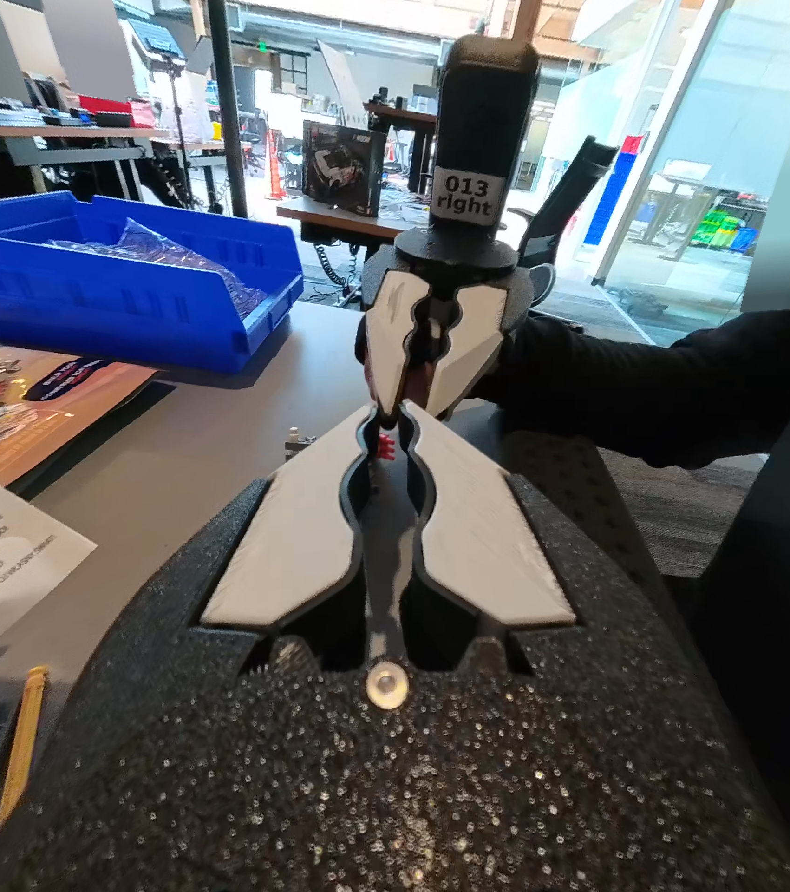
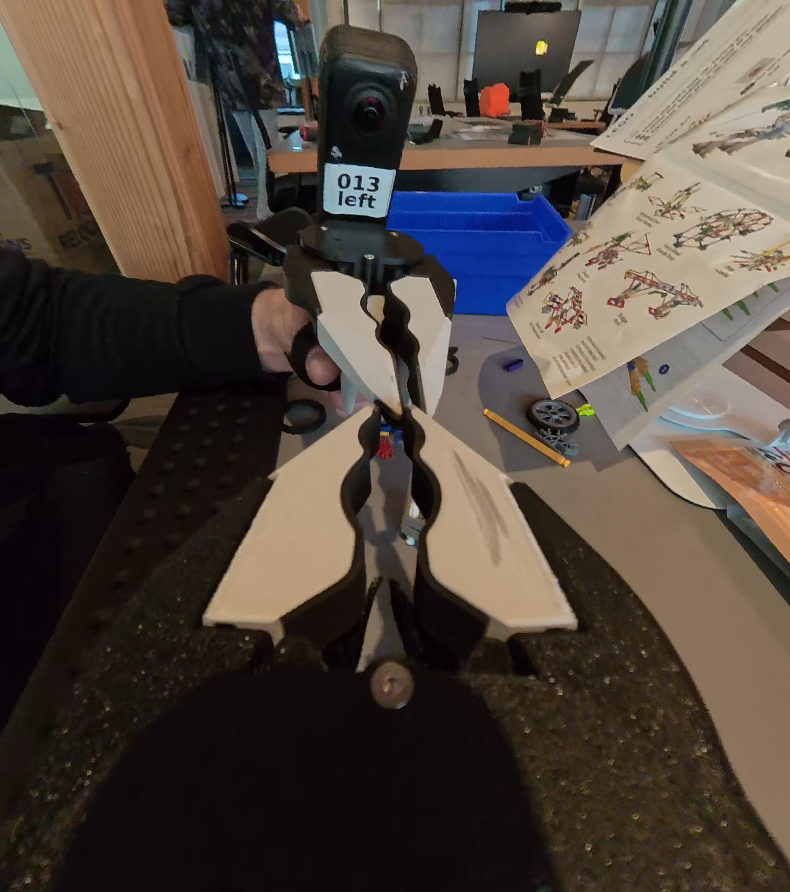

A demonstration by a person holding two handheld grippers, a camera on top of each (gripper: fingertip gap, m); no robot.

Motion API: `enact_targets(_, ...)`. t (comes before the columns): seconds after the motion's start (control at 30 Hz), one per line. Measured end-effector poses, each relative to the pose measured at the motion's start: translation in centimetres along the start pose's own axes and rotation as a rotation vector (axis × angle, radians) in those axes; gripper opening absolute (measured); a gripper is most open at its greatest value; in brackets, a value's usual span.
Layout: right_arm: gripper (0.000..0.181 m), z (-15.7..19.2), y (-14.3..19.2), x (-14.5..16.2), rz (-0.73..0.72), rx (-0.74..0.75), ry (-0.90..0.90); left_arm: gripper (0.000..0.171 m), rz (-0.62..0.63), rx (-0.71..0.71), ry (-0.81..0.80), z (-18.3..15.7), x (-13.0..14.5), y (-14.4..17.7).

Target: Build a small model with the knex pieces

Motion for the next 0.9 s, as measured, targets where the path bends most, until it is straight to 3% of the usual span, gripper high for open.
enact_targets(0.07,0.008,0.0,0.0,-0.1,0.005,0.012,0.01,0.008,0.009,-0.03,-0.023,0.1,-0.2,0.1)
enact_targets(0.13,0.009,-0.1,0.2,0.1,0.009,-0.003,-0.002,0.027,0.032,-0.076,-0.018,0.3,-0.4,0.3)
enact_targets(0.27,0.021,-1.2,1.2,1.0,0.092,0.059,-0.011,0.041,0.19,-0.161,-0.024,0.7,1.1,0.7)
enact_targets(0.53,0.028,-2.7,2.2,3.6,0.366,0.204,0.0,0.044,0.512,-0.237,-0.035,0.7,4.1,-0.4)
enact_targets(0.63,0.041,-2.6,2.0,4.8,0.477,0.185,-0.006,0.044,0.552,-0.237,-0.052,0.5,4.4,-0.7)
enact_targets(0.77,0.04,-2.3,1.0,6.7,0.645,0.153,0.0,0.043,0.593,-0.234,-0.063,0.3,4.8,-1.1)
enact_targets(0.9,0.039,-2.0,0.7,6.6,0.635,0.136,0.019,0.043,0.631,-0.228,-0.096,-0.4,5.2,-1.6)
Point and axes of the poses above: each gripper's, where its closed fingertips meet, y back along the fingers, x out of its underside, z = x × y across the jaws, the point moved 10 cm from there along y, back along the fingers, and after that the axes turned 9 degrees about z, right-handed, at the moved point
